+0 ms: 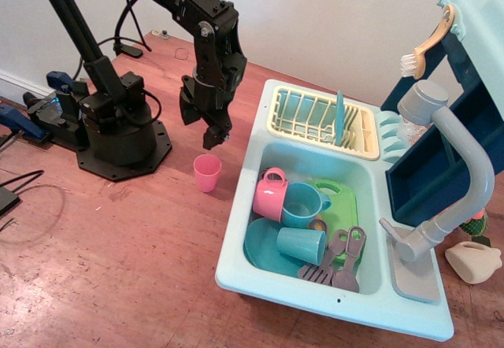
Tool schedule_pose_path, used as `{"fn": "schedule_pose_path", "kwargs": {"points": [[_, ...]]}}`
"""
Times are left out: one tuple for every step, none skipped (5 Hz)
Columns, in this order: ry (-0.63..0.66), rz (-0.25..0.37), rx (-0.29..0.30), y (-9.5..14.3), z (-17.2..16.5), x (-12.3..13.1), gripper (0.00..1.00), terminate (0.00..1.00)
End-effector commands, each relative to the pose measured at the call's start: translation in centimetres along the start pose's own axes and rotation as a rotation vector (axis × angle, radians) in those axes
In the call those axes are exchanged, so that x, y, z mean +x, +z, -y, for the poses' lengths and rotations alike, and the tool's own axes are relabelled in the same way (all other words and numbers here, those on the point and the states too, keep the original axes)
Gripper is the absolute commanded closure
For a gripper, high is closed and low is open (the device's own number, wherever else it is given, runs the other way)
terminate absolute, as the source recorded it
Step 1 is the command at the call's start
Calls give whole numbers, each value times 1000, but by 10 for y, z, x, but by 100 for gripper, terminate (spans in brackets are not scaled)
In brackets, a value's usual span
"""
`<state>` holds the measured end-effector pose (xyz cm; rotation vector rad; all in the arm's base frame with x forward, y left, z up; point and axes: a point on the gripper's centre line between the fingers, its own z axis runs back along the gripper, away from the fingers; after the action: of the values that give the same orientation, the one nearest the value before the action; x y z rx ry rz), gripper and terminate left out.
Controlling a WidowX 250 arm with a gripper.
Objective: Put cup from anywhere into sink
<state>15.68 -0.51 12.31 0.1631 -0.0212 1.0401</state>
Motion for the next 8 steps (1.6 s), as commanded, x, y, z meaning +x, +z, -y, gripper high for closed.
{"fn": "schedule_pose_path", "kwargs": {"points": [[0, 0, 0, 0, 0, 0, 0, 0], [-14, -19, 7, -21, 2, 9, 0, 0], [-36, -55, 21, -45, 7, 11, 0, 0], [-59, -89, 39, -63, 16, 11, 0, 0], [-98, -118, 49, -74, 27, 11, 0, 0], [-112, -128, 29, -81, 38, 5, 0, 0], [-112, -84, -16, -82, 49, 3, 100, 0], [-113, -82, -47, -79, 55, 2, 100, 0]]}}
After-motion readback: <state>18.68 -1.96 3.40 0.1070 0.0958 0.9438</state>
